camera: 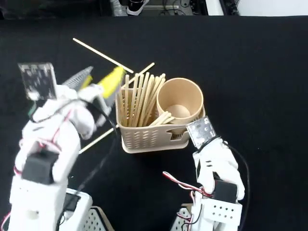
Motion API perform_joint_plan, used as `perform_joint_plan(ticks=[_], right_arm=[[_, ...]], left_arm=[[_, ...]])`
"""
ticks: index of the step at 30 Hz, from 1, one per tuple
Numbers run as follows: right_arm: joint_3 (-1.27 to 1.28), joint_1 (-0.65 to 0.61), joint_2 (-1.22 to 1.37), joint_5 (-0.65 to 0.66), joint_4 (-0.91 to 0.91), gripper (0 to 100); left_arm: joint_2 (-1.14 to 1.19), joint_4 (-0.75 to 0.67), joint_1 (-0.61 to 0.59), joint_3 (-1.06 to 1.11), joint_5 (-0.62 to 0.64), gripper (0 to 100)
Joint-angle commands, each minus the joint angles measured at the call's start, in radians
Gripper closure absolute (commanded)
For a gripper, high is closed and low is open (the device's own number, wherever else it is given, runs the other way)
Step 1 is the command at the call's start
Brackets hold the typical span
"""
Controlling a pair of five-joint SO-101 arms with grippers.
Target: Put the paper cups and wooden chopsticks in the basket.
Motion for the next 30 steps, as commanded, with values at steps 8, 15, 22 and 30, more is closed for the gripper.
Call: perform_joint_plan(ticks=[8,15,22,30], right_arm=[[-0.002,-0.005,-0.042,0.008,0.003,98.6],[-0.002,-0.005,-0.042,0.008,0.003,98.6],[-0.002,-0.005,-0.042,0.008,0.003,98.6],[-0.002,-0.005,-0.042,0.008,0.003,98.6]], left_arm=[[0.779,0.114,-0.2,-0.449,-0.098,75],[1.255,0.338,-0.183,-0.797,-0.245,75],[1.659,0.442,-0.174,-1.11,-0.344,75],[1.996,0.614,-0.145,-1.411,-0.509,79]])
